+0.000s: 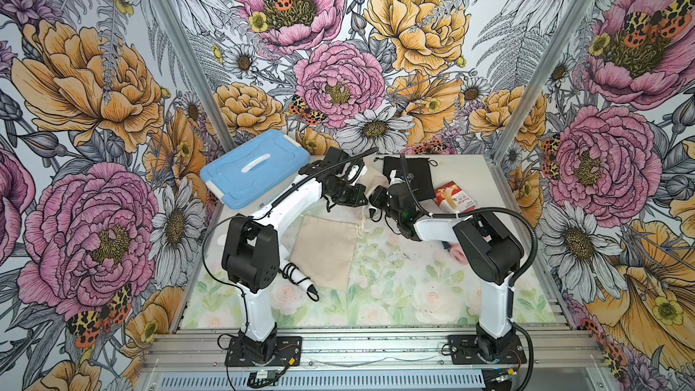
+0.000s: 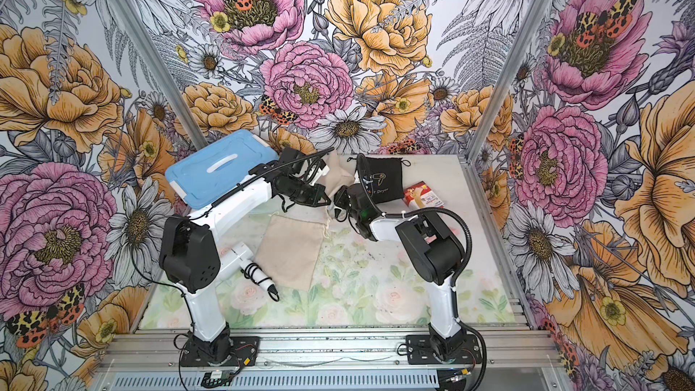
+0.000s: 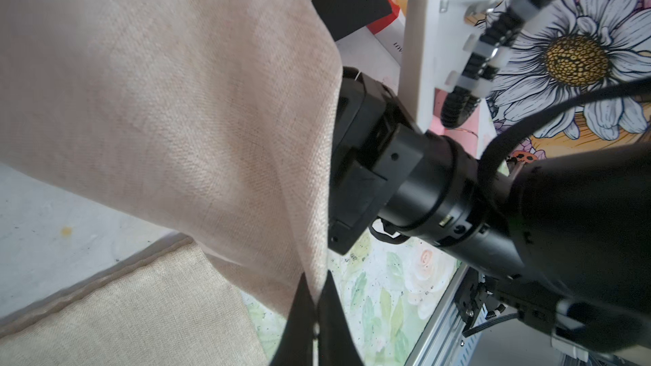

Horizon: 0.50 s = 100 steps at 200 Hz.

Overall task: Pack away hair dryers
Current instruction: Place the hair dryer in the drawstring bag.

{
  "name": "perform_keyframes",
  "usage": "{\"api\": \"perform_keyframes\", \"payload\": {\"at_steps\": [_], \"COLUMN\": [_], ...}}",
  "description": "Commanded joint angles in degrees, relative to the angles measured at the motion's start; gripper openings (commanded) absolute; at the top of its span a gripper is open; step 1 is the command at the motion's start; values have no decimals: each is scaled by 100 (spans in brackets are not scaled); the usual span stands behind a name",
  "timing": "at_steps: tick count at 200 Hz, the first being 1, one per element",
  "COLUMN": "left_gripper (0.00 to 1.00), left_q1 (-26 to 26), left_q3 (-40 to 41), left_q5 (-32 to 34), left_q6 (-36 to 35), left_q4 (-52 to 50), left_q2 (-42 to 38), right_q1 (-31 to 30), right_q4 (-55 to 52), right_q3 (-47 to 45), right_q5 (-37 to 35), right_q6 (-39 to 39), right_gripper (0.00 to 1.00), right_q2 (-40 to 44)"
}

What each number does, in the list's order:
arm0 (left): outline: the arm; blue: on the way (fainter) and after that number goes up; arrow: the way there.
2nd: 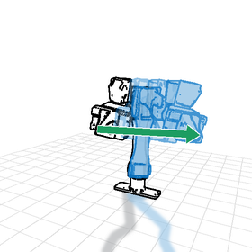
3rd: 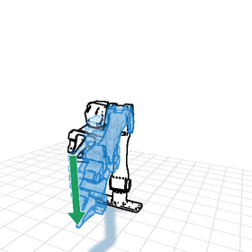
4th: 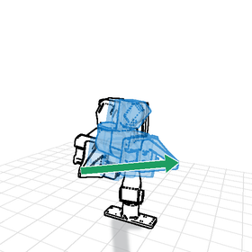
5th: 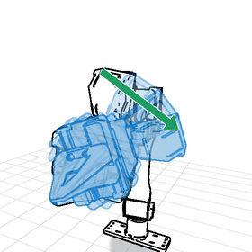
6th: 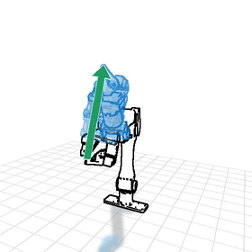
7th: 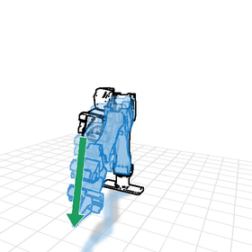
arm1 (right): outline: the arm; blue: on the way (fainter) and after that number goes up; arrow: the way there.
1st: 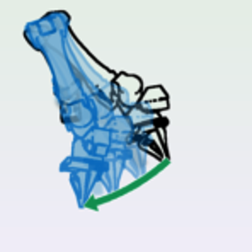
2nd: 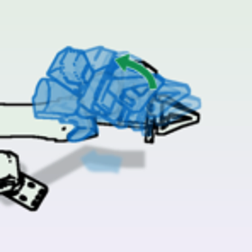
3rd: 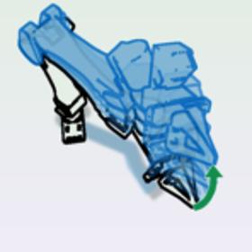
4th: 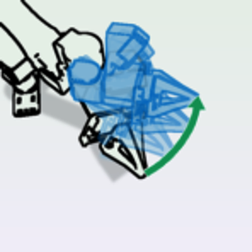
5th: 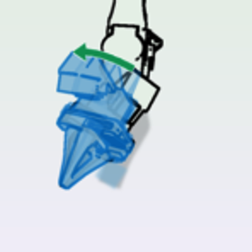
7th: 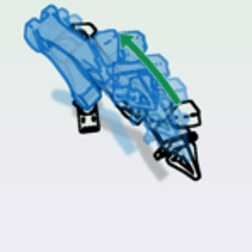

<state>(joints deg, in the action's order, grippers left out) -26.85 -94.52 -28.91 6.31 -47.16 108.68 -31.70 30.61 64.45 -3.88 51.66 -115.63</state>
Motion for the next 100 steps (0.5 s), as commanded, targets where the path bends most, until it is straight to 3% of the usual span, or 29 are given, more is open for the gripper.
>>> {"api": "perform_keyframes", "payload": {"at_steps": [1, 16, 100], "left_gripper": [0, 0, 0], "left_q1": [4, 33, 402], "left_q3": [-336, -523, -1594], "left_q5": [43, 6, -125], "left_q6": [133, 210, 660], "left_q4": [31, 31, 137], "left_q2": [149, 250, 710], "right_q1": [-34, -29, -31], "right_q4": [264, 103, -374], "right_q3": [283, 324, -11], "right_q5": [-112, 29, 744], "right_q6": [98, 98, -162], "right_gripper": [23, 26, 63], "right_q2": [-85, -93, 423]}}
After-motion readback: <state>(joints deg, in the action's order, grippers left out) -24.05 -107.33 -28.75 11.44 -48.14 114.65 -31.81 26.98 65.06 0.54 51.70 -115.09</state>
